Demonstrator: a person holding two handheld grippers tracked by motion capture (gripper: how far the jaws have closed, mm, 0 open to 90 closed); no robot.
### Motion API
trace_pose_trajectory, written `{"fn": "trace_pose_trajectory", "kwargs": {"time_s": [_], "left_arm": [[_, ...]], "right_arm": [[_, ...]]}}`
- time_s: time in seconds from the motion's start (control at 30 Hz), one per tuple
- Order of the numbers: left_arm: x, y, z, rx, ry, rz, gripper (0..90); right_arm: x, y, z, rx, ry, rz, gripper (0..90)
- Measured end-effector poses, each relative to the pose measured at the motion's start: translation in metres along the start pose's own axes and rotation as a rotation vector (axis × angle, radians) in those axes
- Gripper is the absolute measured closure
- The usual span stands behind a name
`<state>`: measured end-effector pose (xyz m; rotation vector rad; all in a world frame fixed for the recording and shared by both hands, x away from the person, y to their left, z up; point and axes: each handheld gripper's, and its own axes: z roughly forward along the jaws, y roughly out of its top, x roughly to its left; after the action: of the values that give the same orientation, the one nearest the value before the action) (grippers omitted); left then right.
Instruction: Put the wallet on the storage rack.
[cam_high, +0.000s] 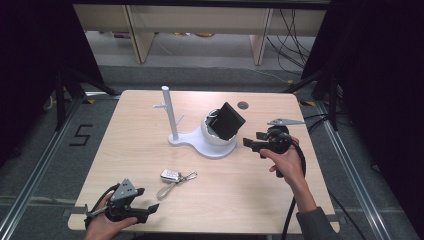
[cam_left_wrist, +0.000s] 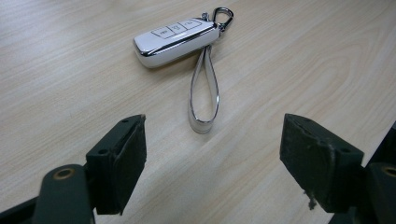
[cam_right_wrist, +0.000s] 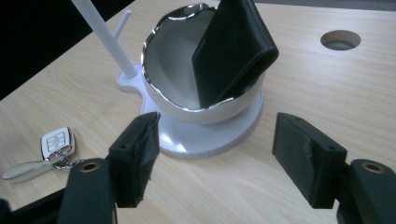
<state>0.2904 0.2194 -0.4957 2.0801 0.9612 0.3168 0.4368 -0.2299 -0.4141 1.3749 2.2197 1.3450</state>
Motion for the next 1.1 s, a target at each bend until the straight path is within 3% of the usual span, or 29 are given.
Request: {"fn": "trace_pose_trajectory", "kwargs": {"time_s": [0.07,0.17,0.2,0.37,0.47,0.5,0.53,0.6,0.63,0.83,0.87,0.97,1.1], "left_arm": [[0.000,0.000,0.001,0.005,-0.004,-0.003,21.9],[-0.001,0.000,0.001,-0.004,-0.002,-0.010,20.4],[0.000,0.001,0.001,-0.004,-0.004,0.005,20.4],[0.000,0.001,0.001,-0.006,-0.005,-0.012,18.2],[-0.004,0.001,0.003,-0.047,0.003,-0.045,16.8],[-0.004,0.001,0.002,-0.043,0.003,-0.033,16.8],[-0.004,0.001,0.001,-0.041,0.006,-0.034,16.8],[-0.002,0.002,-0.001,-0.014,0.006,-0.019,16.8],[-0.002,0.003,0.000,-0.028,0.009,-0.016,16.8],[-0.003,0.003,0.001,-0.032,0.001,-0.008,16.8],[-0.004,0.003,0.001,-0.031,0.002,-0.007,16.8],[-0.005,0.003,0.001,-0.042,0.002,-0.014,16.8],[-0.002,0.002,0.000,-0.019,0.006,0.010,16.8]], "right_arm": [[-0.001,-0.005,0.000,0.005,0.003,-0.027,31.3],[0.004,-0.009,0.001,0.006,0.007,0.003,30.5],[0.004,-0.013,0.002,0.000,-0.001,-0.030,29.6],[0.015,-0.029,0.008,0.011,-0.001,-0.033,28.2],[0.021,-0.042,0.011,0.021,-0.006,-0.041,27.2],[0.025,-0.047,0.013,0.028,0.001,-0.004,27.2],[0.024,-0.051,0.015,0.037,0.000,-0.038,27.2],[0.025,-0.058,0.017,0.053,-0.004,-0.050,27.1],[0.025,-0.061,0.017,0.048,-0.007,-0.061,27.1],[0.029,-0.081,0.011,0.066,0.006,-0.047,26.6],[0.030,-0.085,0.011,0.065,0.000,-0.062,26.5],[0.033,-0.096,0.008,0.116,-0.008,-0.077,25.2],[0.038,-0.106,0.006,0.153,-0.006,-0.074,24.5]]}}
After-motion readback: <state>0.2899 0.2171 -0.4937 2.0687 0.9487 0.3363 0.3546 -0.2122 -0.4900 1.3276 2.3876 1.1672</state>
